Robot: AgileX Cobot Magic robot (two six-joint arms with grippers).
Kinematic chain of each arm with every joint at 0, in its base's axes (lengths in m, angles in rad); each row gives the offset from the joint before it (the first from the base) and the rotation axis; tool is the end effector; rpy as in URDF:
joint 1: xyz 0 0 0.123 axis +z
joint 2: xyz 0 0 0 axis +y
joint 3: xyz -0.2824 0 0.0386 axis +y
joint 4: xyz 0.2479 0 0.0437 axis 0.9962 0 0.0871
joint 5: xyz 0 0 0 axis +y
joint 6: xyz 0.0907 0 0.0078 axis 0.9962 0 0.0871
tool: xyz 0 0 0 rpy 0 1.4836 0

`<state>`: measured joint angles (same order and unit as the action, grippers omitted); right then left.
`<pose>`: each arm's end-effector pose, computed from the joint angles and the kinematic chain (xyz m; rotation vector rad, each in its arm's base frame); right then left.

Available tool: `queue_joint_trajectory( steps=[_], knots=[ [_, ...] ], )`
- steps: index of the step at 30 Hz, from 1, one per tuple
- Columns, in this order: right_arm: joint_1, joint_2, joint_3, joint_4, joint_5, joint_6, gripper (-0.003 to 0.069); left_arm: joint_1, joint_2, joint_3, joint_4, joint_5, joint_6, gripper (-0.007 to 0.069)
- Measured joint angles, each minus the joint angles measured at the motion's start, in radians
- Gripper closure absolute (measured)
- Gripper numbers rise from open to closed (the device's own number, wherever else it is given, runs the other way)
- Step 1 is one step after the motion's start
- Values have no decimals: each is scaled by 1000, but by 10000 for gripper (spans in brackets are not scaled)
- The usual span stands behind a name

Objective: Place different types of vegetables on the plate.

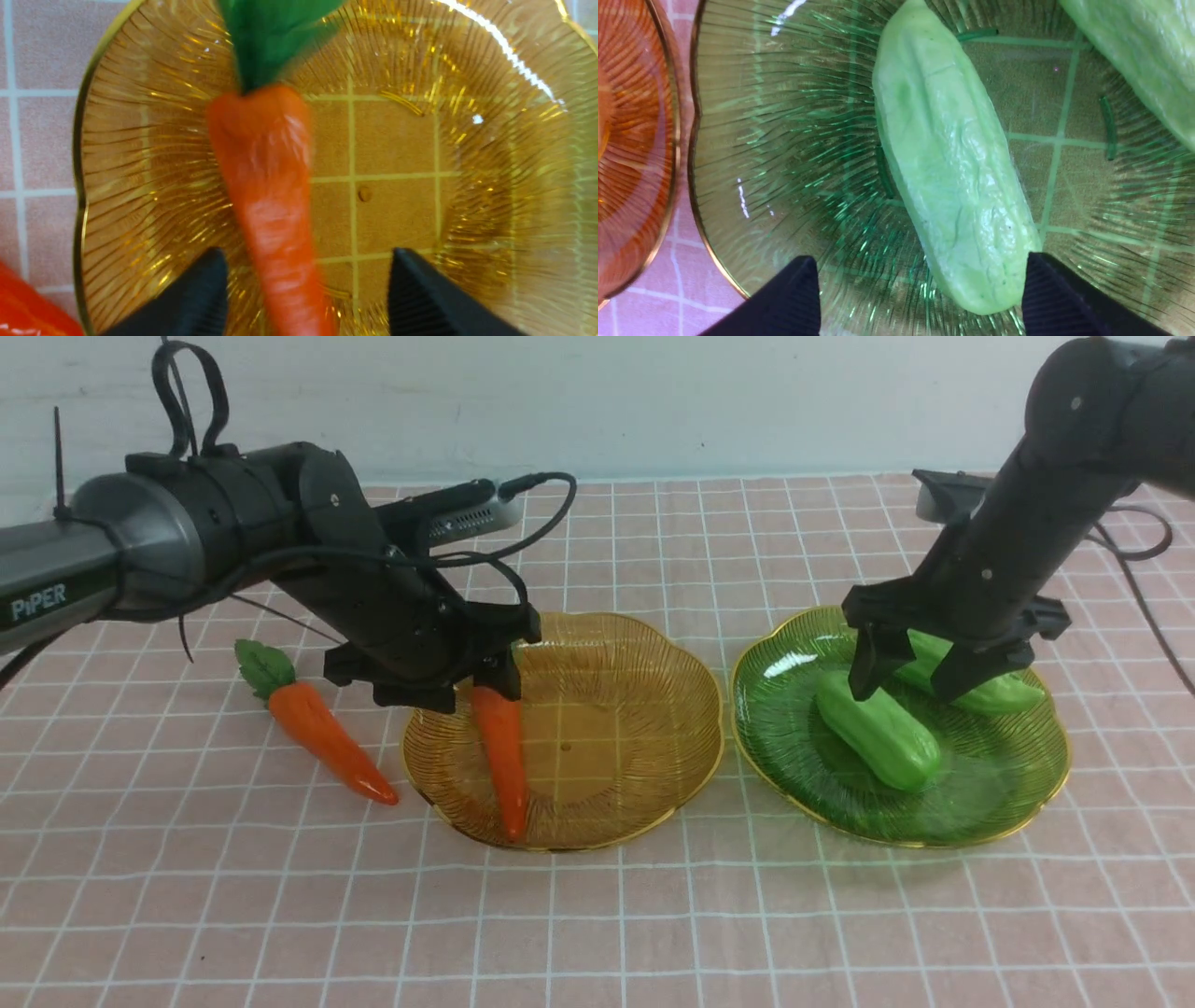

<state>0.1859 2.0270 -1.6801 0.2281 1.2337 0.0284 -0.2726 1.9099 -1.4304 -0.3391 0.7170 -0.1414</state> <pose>0.4038 0.0957 0.2277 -0.1382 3.0658 0.3468 0.3916 -0.1302 0.2225 -0.0992 2.7055 -0.5065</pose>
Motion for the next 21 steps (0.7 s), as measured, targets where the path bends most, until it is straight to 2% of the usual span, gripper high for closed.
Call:
queue_joint_trajectory(
  steps=[4, 7, 10, 14, 21],
  knots=[
    [0, 0, 0, -11, 0, -1, 132, 26, 4, -33, 0, 12, -2, 65],
    [0, 0, 0, -14, 0, -2, 132, 89, 1, -70, 21, 50, -42, 26],
    [0, 0, 0, -14, 0, -2, 132, 186, -4, -84, 90, 134, -139, 45],
    [0, 2, 0, -14, 0, -3, 132, 273, 8, -84, 201, 225, -274, 118],
    [0, 21, 0, -14, -1, -5, 132, 267, 122, -85, 190, 138, -338, 214]
  ],
)
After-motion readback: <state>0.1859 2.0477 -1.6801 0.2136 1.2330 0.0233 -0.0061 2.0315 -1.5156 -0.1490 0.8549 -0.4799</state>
